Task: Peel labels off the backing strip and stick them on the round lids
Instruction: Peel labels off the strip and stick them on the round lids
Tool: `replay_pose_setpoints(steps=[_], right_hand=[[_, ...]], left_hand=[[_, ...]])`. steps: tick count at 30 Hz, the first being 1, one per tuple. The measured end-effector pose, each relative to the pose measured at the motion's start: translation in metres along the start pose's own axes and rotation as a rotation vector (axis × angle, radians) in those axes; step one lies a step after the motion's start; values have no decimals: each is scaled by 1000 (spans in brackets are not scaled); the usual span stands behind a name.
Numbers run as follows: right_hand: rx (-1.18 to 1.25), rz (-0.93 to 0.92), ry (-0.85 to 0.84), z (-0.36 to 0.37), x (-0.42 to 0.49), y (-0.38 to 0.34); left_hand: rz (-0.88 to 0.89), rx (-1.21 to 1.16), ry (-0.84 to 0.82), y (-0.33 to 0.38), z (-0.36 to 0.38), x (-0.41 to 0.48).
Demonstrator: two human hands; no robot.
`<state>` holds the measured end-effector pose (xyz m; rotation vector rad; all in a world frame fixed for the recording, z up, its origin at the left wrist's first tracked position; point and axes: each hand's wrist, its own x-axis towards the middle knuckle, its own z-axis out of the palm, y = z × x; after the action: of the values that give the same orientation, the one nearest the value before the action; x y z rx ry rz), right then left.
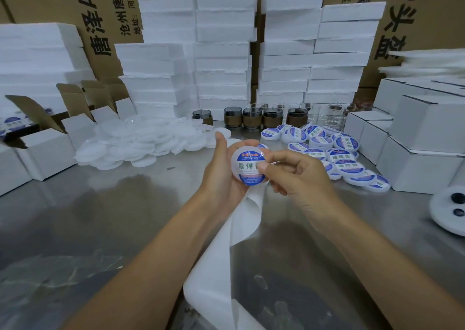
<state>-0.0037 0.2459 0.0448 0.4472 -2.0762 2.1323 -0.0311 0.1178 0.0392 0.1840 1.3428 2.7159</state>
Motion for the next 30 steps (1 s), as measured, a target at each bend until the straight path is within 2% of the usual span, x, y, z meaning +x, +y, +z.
replay_pose_setpoints(steps=[13, 22, 30], right_hand=[[-4, 61, 128, -1, 4, 5], [-49, 105, 126, -2, 4, 6], [-42, 118, 144, -2, 4, 4]], left_hand=[[22, 72, -44, -7, -2, 3], [1, 148, -37, -7, -1, 1], [76, 224, -101, -9, 0, -5]])
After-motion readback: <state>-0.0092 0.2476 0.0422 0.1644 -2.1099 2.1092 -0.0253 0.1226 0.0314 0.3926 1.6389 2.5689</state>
